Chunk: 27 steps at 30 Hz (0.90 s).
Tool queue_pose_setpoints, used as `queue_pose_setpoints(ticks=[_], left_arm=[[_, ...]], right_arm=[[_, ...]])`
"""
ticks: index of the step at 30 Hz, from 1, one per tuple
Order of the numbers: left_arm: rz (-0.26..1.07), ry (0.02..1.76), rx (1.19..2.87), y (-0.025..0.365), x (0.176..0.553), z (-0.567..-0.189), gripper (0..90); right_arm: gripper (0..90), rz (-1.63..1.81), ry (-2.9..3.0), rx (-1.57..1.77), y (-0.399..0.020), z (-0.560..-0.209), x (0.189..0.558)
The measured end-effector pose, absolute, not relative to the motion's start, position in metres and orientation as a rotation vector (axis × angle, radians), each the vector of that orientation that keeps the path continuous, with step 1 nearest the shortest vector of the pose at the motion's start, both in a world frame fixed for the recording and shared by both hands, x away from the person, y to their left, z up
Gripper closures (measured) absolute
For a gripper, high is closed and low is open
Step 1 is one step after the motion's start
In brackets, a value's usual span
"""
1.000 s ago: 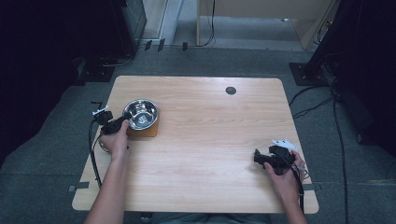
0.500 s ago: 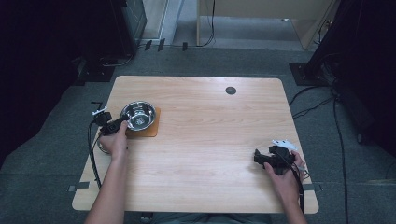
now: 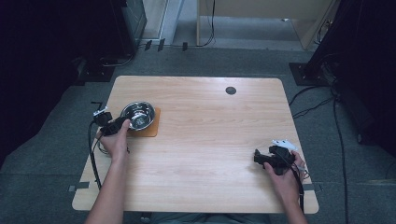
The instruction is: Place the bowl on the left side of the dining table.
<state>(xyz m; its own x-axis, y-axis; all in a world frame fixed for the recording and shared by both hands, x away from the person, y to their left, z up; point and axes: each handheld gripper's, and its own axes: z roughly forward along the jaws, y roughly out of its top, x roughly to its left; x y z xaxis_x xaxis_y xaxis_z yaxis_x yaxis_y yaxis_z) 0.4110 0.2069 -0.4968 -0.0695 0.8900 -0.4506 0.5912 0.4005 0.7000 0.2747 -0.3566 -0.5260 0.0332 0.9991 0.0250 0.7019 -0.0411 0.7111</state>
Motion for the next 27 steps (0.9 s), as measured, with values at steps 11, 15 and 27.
queue_pose_setpoints(ticks=[11,15,27], left_arm=[[0.461,1.694,1.334,0.211,0.396,-0.488,19.7],[0.468,1.689,1.327,0.218,0.388,-0.488,17.8],[0.485,1.686,1.355,0.232,0.363,-0.493,17.3]], right_arm=[[0.0,0.745,1.720,1.798,-0.357,-0.526,0.275],[0.0,0.745,1.720,1.797,-0.357,-0.526,0.275],[0.0,0.745,1.720,1.797,-0.357,-0.526,0.275]])
